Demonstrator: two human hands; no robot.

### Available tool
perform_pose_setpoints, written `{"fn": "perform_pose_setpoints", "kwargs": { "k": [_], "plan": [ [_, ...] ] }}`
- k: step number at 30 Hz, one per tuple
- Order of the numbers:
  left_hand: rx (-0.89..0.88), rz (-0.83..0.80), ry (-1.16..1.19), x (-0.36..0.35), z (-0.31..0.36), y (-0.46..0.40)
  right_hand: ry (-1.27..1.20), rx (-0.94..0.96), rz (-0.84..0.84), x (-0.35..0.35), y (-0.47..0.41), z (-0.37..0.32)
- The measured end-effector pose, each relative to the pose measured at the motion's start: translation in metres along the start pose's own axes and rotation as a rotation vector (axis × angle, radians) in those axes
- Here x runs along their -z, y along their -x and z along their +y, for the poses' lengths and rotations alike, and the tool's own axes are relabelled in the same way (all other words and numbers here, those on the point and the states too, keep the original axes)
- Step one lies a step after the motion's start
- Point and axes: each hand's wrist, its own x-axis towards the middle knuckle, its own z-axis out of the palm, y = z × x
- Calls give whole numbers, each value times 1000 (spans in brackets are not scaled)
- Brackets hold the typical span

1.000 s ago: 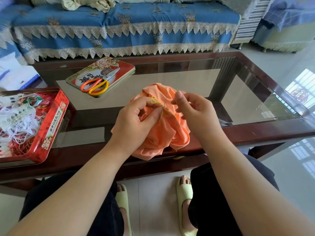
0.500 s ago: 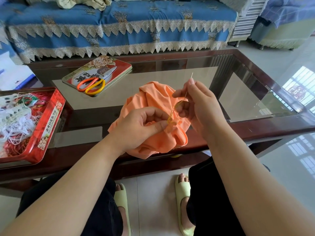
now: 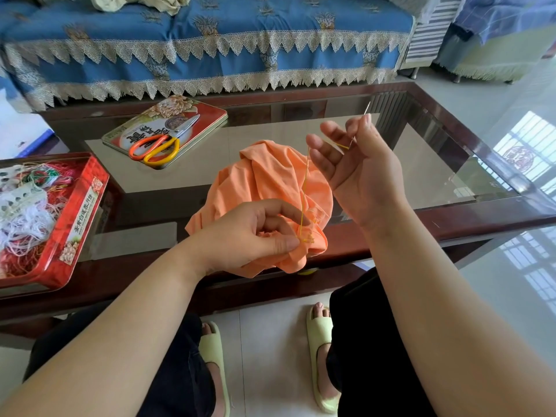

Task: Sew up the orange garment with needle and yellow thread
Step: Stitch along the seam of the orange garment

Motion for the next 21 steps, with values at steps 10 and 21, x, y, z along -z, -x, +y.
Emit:
{"fn": "perform_pose_setpoints", "kwargs": {
  "k": [10,21],
  "plan": [
    [-17,23,4,0,-2,-1,-75,43,34,5,-2,-1],
    [80,35,-98,-1,-11,-6,-115,165,201,10,-8,-6]
  ]
}}
